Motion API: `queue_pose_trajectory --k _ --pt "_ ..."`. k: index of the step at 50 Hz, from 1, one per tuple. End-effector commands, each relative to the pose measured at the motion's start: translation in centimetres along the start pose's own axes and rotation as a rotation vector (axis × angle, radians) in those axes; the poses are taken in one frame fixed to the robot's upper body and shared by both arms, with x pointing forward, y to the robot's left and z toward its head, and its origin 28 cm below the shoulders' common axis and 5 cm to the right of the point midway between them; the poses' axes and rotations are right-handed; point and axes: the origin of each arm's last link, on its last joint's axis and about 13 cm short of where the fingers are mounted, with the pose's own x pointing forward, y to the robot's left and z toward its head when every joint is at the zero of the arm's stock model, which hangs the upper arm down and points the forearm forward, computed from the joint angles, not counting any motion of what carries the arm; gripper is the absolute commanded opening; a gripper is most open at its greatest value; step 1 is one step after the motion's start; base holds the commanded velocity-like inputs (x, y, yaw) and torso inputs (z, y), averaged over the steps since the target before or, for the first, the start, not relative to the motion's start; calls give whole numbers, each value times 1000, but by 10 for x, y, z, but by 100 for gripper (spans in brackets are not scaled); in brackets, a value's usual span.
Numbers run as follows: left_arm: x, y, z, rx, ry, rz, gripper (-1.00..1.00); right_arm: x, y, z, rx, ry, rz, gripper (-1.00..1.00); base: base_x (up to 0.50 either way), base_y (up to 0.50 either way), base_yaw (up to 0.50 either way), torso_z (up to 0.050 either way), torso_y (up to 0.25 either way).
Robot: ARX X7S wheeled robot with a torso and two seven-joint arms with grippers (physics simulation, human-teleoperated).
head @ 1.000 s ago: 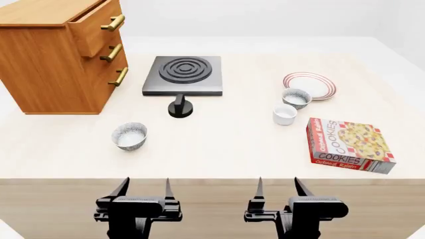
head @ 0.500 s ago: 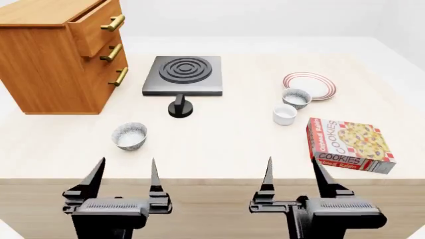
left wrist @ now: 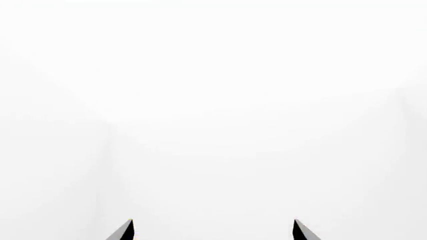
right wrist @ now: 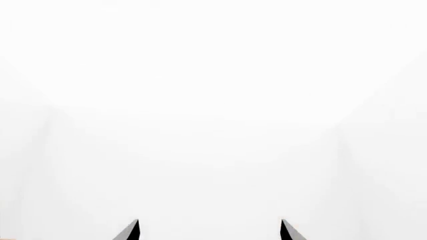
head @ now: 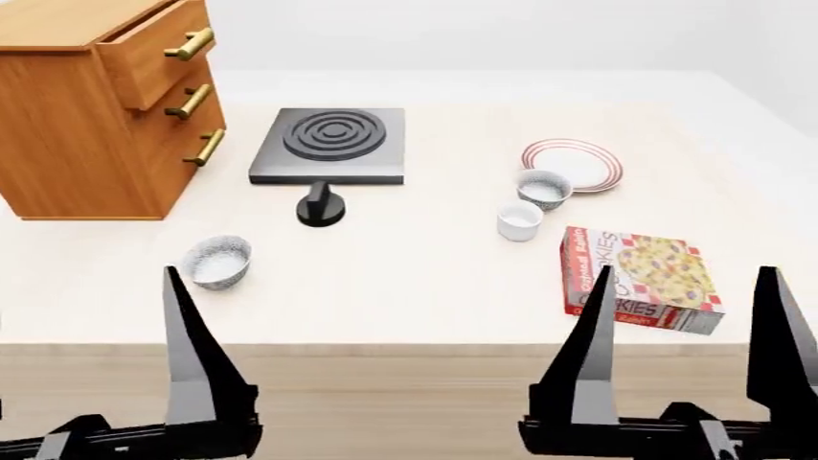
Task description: Pick the akita bowl between the plate and the ramekin and place it on the plate.
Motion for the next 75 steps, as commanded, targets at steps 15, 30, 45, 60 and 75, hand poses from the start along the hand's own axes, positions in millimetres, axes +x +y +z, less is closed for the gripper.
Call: queue_pose_trajectory --k 15,30,45,60,75 --pt "1 1 1 15 -13 2 100 1 -4 8 -1 -46 -13 100 0 -500 0 0 0" --pt "0 0 0 19 -3 -7 100 0 -3 7 0 -35 -6 100 0 -500 0 0 0" --pt "-1 -1 -1 24 -2 -15 100 0 1 3 -27 25 37 100 22 -287 0 0 0" --pt "-1 -1 -1 26 -2 -18 100 0 3 4 -47 32 64 100 500 0 0 0 0" --pt "-1 -1 -1 26 -1 -19 100 -1 3 4 -51 34 62 100 500 0 0 0 0"
